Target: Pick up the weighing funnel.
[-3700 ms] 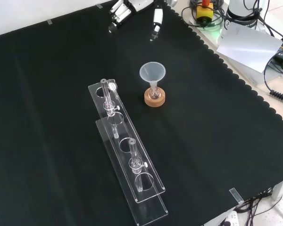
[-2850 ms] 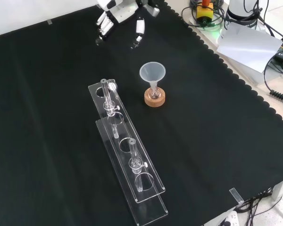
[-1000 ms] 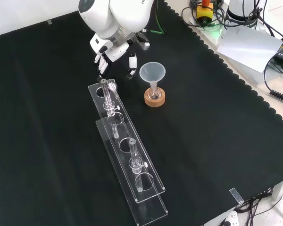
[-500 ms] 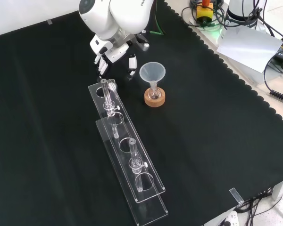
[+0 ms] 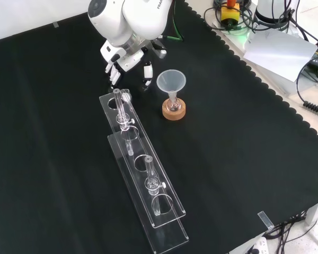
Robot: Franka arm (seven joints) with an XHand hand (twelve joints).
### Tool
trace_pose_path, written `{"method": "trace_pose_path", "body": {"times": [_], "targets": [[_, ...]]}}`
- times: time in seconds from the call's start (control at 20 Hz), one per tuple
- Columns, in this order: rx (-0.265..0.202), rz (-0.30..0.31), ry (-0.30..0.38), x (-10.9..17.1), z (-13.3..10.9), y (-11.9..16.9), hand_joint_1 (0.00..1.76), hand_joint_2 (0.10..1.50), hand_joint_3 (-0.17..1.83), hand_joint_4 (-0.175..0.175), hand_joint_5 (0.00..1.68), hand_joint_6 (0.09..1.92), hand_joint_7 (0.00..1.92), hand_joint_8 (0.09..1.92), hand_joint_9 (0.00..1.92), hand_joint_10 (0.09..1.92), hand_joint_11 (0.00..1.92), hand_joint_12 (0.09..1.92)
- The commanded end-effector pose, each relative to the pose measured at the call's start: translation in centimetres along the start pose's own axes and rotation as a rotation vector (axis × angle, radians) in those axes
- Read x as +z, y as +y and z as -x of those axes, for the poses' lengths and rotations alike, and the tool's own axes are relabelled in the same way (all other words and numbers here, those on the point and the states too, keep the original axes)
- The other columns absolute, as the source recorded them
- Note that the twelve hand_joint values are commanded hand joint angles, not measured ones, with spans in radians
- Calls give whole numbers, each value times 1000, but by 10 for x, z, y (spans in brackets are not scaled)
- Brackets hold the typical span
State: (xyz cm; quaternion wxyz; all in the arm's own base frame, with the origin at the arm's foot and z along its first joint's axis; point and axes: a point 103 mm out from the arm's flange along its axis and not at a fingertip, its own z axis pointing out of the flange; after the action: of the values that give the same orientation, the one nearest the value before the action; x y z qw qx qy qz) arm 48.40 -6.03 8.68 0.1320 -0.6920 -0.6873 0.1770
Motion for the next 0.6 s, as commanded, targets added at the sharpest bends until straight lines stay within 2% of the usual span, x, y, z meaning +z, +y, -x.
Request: {"method": "trace_pose_path", "body": {"times": [0.05, 0.6], "targets": [[-27, 4, 2, 2, 1, 6, 844, 607, 665, -64, 556, 126, 458, 682, 726, 555, 413, 1304], [-45, 26, -9, 7, -4, 10, 851, 606, 670, -61, 563, 140, 463, 685, 734, 554, 415, 1302]]}}
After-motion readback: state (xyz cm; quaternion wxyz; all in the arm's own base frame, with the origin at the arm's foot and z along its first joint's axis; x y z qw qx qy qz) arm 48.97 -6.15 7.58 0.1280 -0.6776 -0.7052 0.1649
